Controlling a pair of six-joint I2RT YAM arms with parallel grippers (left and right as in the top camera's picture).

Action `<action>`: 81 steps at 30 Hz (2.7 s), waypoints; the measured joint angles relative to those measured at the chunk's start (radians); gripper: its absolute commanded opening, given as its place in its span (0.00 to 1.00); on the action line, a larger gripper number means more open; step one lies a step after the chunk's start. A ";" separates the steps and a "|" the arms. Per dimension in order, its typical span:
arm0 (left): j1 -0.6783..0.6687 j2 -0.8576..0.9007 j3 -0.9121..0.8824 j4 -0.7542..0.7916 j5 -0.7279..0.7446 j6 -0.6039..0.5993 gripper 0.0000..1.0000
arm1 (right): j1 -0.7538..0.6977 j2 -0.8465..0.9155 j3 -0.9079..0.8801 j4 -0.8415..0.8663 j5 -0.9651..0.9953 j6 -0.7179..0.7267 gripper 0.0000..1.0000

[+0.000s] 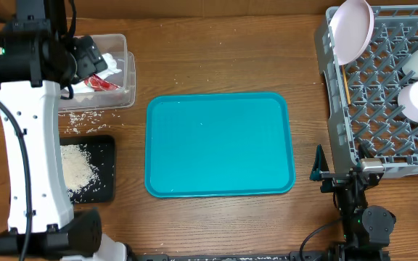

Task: Sort waste into correct bins and load items into the dishwasher

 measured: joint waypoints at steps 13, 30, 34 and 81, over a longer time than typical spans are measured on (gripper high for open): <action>0.000 -0.408 -0.815 0.583 0.224 0.235 1.00 | 0.000 -0.002 0.000 -0.002 0.000 0.000 1.00; 0.000 -0.900 -1.335 0.750 0.243 0.268 1.00 | 0.000 -0.002 0.000 -0.002 0.000 -0.001 1.00; 0.000 -0.945 -1.376 0.761 0.236 0.303 1.00 | 0.000 -0.002 0.000 -0.002 0.000 0.000 1.00; 0.000 -1.688 -2.121 1.417 0.278 0.335 1.00 | 0.000 -0.002 0.000 -0.002 0.002 0.000 1.00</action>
